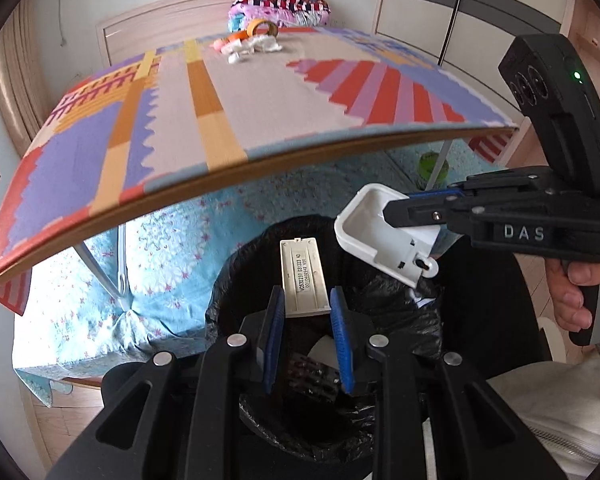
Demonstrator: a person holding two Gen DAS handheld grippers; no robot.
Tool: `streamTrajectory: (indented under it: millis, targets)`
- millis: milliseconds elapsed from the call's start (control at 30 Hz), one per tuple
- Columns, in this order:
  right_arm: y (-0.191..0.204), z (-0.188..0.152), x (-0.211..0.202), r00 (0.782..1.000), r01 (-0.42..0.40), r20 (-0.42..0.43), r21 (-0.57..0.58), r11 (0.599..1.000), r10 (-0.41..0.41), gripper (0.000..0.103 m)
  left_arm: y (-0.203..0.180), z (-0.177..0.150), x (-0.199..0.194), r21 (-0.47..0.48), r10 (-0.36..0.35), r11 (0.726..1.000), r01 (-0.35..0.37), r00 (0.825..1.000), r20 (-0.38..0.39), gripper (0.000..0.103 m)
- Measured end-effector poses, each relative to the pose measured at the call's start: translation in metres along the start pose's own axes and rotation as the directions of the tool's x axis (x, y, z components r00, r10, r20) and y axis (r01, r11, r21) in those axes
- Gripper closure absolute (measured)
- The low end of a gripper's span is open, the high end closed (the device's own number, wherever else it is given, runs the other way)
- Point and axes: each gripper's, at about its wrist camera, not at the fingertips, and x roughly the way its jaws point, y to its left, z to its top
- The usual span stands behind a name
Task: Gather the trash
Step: 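Lower both held items into the trash bag and open both tools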
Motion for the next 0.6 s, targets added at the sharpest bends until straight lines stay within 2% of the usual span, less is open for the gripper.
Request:
streamTrajectory:
  millis: [300, 600]
  targets:
    - [-0.009, -0.029, 0.05, 0.99, 0.031, -0.136, 0.004, 0.999, -0.031, 0.096, 0.011, -0.02, 0.05, -0.042, -0.037, 0.999, 0.031, 0.988, -0.149, 0.08]
    - [-0.005, -0.05, 0.088, 0.963, 0.05, -0.264, -0.046, 0.998, -0.06, 0.096, 0.008, -0.039, 0.086, -0.04, -0.05, 0.998, 0.04, 0.963, -0.267, 0.08]
